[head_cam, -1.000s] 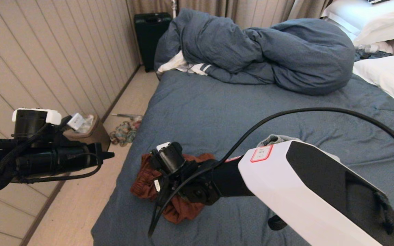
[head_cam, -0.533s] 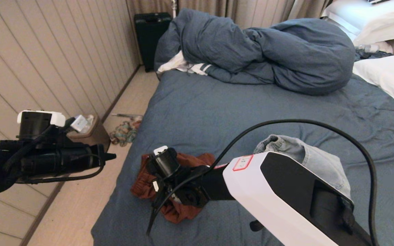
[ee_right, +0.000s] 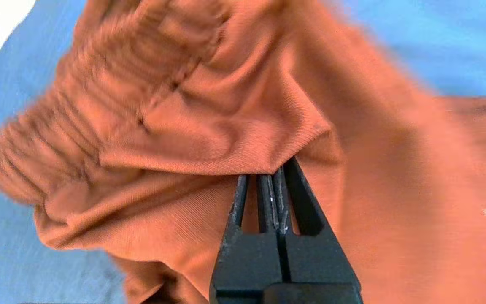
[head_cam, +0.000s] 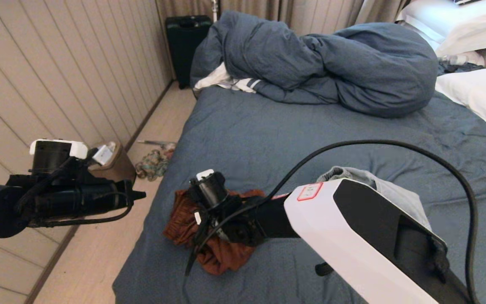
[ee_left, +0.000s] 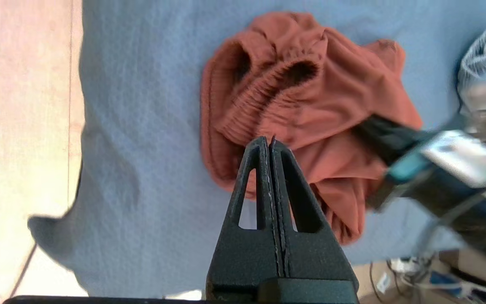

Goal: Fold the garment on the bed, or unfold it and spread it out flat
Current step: Unford the brown shorts

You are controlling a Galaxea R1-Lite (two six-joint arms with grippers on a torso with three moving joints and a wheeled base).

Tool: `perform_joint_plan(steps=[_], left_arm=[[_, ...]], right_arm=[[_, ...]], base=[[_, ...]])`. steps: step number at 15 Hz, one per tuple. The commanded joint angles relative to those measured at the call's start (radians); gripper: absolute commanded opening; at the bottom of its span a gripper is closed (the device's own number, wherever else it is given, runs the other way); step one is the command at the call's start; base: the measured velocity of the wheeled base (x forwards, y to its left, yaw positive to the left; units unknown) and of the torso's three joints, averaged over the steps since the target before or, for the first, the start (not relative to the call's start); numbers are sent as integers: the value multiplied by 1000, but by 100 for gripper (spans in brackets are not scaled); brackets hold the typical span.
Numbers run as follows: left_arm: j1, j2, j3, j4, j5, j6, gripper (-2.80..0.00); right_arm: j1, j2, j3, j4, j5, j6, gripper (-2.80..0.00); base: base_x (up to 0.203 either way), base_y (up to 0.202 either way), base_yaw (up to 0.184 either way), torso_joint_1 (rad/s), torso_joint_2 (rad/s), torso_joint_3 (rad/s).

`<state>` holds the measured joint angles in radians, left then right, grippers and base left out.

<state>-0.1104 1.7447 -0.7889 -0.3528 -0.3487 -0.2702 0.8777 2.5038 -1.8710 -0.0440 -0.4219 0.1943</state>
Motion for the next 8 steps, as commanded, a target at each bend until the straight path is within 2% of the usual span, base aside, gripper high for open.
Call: perform_joint_plan(steps=[1, 3, 8], left_arm=[[0, 21, 12, -35, -1, -3, -280], [0, 18, 20, -40, -1, -3, -280], [-8, 7, 31, -41, -1, -3, -280]], right_arm=[[-20, -78, 27, -6, -10, 3, -280], [-47, -159, 99, -36, -16, 5, -280], [-180, -333, 290, -121, -18, 7, -280]], base=[[0, 0, 0, 0, 0, 0], [0, 0, 0, 0, 0, 0], [0, 0, 0, 0, 0, 0]])
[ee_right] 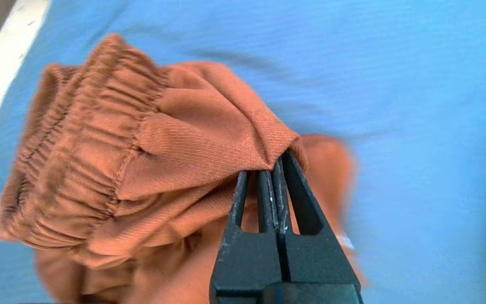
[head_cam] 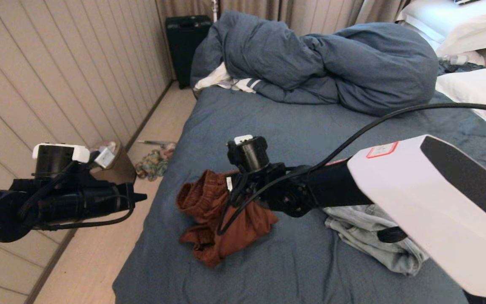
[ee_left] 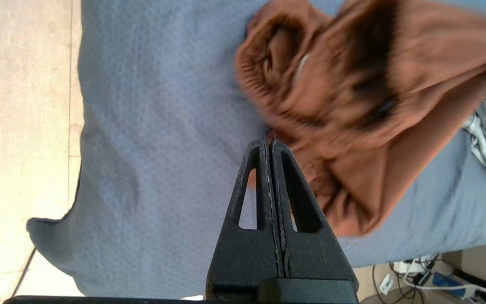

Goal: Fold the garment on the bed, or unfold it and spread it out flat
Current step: Unford the brown shorts

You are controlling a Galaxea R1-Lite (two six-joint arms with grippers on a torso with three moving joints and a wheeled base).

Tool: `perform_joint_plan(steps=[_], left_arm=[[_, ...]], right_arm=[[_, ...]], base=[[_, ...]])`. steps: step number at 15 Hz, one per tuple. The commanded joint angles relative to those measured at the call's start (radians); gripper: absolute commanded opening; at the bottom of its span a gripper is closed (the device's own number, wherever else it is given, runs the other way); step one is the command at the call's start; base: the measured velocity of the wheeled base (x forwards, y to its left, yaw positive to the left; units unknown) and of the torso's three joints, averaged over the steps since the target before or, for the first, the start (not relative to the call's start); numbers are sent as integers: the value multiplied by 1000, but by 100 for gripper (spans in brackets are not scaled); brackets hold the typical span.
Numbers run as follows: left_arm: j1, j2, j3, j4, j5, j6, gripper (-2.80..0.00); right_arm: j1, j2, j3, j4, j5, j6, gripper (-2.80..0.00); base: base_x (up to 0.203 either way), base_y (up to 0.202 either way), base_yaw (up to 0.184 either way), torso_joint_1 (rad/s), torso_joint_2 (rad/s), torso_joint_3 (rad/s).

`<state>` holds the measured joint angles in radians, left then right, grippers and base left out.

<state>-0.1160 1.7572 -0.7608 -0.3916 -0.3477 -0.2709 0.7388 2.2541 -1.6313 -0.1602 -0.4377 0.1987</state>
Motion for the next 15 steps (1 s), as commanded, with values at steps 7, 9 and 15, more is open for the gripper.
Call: perform_joint_plan(steps=[7, 9, 15], left_arm=[[-88, 15, 31, -2, 2, 0, -280], [-143, 63, 28, -3, 16, 2, -280], [-248, 104, 60, -80, 91, 3, -280]], right_arm=[[-159, -174, 399, -217, 3, -1, -280], [-157, -180, 454, -255, 0, -1, -280], [-183, -212, 624, -260, -1, 14, -280]], base=[[0, 0, 0, 0, 0, 0], [0, 0, 0, 0, 0, 0], [0, 0, 0, 0, 0, 0]])
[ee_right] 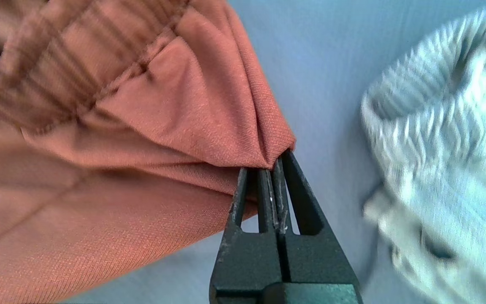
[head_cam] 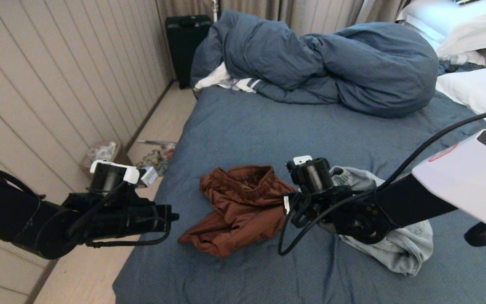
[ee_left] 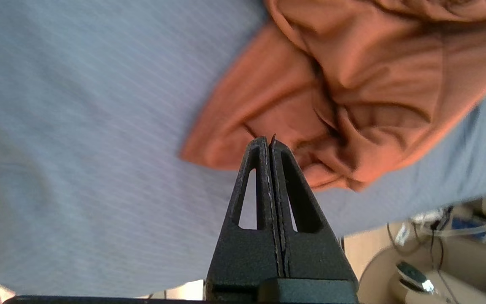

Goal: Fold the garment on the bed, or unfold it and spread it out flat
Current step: Unford the brown shorts

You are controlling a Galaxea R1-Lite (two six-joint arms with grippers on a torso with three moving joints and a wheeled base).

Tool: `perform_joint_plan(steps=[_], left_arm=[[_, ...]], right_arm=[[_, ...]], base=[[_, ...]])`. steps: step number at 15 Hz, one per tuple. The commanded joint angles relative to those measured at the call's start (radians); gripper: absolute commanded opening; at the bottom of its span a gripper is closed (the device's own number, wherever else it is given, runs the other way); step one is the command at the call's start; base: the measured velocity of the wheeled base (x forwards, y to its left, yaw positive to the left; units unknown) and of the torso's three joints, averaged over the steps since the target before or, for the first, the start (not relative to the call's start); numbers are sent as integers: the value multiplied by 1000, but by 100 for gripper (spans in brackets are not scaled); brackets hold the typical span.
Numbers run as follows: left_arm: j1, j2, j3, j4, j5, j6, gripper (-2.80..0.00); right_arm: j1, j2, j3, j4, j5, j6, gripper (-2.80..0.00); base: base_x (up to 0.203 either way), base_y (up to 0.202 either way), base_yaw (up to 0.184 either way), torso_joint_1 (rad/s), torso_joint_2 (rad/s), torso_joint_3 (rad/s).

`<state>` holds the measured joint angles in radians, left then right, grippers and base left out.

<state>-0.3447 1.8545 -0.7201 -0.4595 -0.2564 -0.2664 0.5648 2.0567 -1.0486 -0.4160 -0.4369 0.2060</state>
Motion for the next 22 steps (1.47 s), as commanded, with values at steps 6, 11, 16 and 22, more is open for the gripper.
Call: perform_joint_plan(steps=[6, 11, 16, 22], left_arm=[[-26, -14, 28, -22, 2, -2, -280], [-24, -41, 2, -23, 12, -2, -280], [-23, 29, -176, -11, 70, 1, -280], [-27, 177, -460, 54, 84, 0, -280]], right_arm=[[-9, -66, 84, -94, 42, 19, 0], [-7, -134, 82, -142, 69, 16, 0], [1, -98, -39, -117, 69, 15, -280], [6, -93, -148, 45, 99, 16, -280]], base=[[0, 0, 0, 0, 0, 0], [0, 0, 0, 0, 0, 0], [0, 0, 0, 0, 0, 0], [0, 0, 0, 0, 0, 0]])
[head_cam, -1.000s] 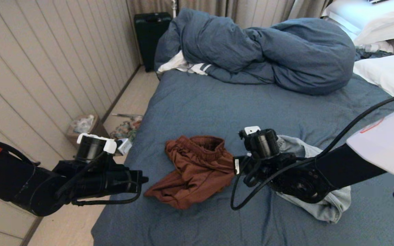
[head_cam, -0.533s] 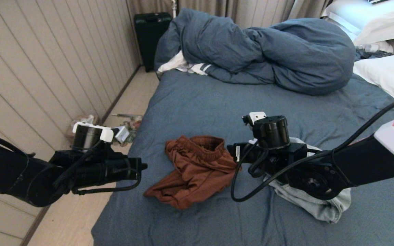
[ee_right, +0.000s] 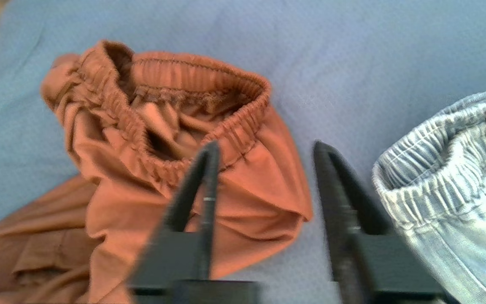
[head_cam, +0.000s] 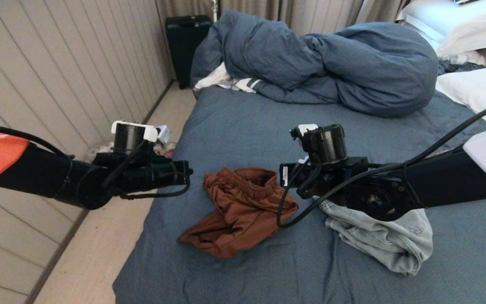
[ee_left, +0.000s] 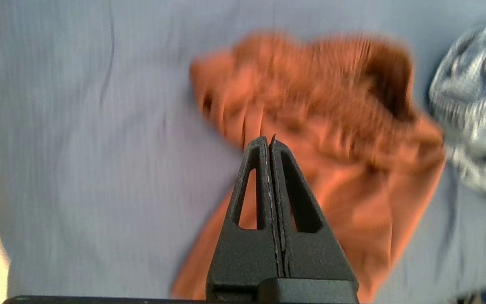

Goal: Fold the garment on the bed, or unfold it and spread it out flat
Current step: Unford the brown shorts

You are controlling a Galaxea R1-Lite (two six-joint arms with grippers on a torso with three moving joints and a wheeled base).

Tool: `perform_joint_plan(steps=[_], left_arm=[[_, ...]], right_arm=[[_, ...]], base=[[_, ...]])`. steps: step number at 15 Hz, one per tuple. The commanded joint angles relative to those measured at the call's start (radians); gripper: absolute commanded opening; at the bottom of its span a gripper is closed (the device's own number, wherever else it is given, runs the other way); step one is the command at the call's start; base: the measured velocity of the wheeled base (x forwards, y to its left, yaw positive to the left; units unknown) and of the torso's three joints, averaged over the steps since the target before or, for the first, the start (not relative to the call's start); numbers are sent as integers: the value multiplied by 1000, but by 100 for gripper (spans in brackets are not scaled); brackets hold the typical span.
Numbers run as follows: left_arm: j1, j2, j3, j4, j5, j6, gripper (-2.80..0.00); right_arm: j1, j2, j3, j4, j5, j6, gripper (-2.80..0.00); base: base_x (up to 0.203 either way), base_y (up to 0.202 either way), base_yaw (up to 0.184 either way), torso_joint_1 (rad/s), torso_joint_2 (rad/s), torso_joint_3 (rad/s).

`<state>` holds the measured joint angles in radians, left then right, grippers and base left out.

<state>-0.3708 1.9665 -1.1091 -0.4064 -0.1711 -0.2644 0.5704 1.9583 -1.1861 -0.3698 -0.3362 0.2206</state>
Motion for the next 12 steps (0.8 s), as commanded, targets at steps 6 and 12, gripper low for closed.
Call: perform_joint_plan(steps=[6, 12], left_arm=[[-29, 280, -353, 22, 16, 5, -280], [-31, 381, -451, 63, 69, 72, -280]], right_arm=[[-14, 1, -27, 15, -3, -3, -280], [-34, 11, -38, 14, -3, -6, -280]], base=[[0, 0, 0, 0, 0, 0], [0, 0, 0, 0, 0, 0]])
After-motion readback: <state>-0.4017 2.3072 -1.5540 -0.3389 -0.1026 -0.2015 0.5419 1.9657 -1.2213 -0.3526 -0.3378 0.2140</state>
